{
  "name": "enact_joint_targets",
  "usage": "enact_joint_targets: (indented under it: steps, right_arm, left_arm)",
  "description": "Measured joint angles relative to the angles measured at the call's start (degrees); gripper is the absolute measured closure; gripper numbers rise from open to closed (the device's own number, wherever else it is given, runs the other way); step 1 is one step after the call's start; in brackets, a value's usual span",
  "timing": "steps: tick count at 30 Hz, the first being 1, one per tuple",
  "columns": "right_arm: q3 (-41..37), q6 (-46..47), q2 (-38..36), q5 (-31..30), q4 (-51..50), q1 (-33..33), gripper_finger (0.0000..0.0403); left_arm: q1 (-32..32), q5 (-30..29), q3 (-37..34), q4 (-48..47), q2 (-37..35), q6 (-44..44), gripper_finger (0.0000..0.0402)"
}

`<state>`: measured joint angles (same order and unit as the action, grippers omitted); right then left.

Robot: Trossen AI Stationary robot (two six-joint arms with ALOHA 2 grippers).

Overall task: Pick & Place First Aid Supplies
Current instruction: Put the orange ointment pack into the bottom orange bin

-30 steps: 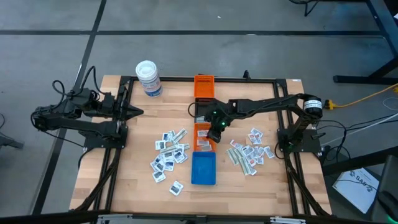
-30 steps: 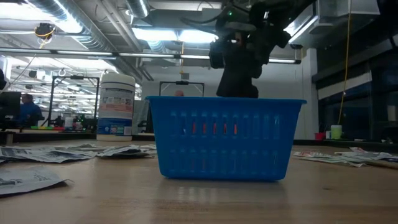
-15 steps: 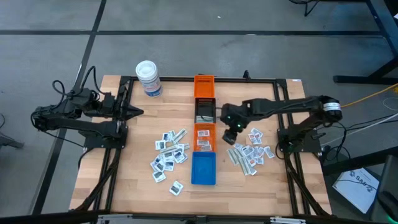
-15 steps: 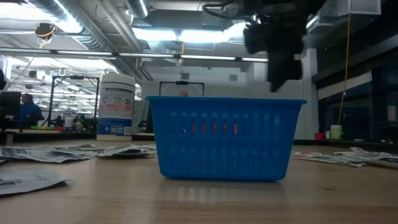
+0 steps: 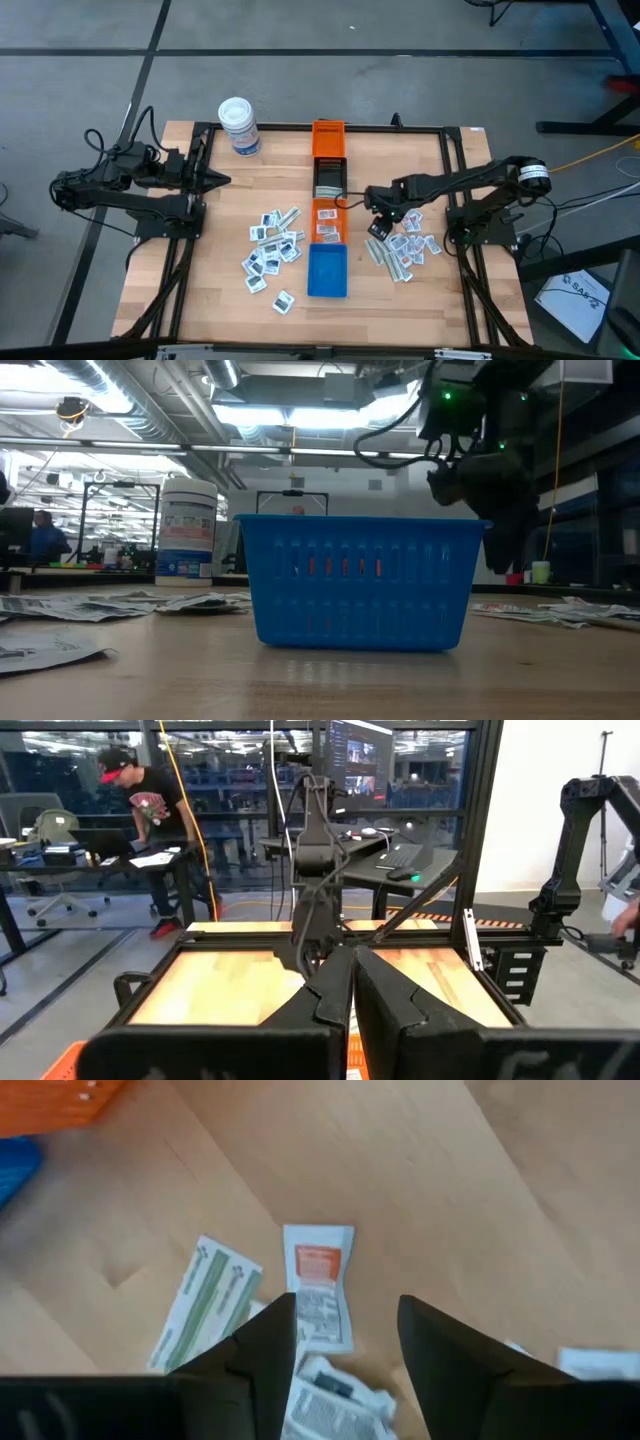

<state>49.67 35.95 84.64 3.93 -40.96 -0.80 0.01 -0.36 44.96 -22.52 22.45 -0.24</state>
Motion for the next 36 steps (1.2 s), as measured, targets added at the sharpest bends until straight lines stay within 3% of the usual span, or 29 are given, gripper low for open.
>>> enact_joint_targets:
  steps: [7,25,36]
  right_arm:
    - [-3.12,1.63,0.76,-1.40,4.13,0.06,0.0235]
    - [-2.49,1.34,8.46,-1.92,6.89,2.23,0.0250]
    - [-2.67,3.00,8.59,-2.51,6.22,2.10,0.0371]
  left_arm:
    - [0.00,0.00,0.01,0.00,0.01,-0.01,0.0390]
    - [0.00,-0.02,0.01,0.00,0.01,-0.01,0.0393]
    - [0.00,-0.02,-0.01,0.00,-0.01,0.00,0.0391]
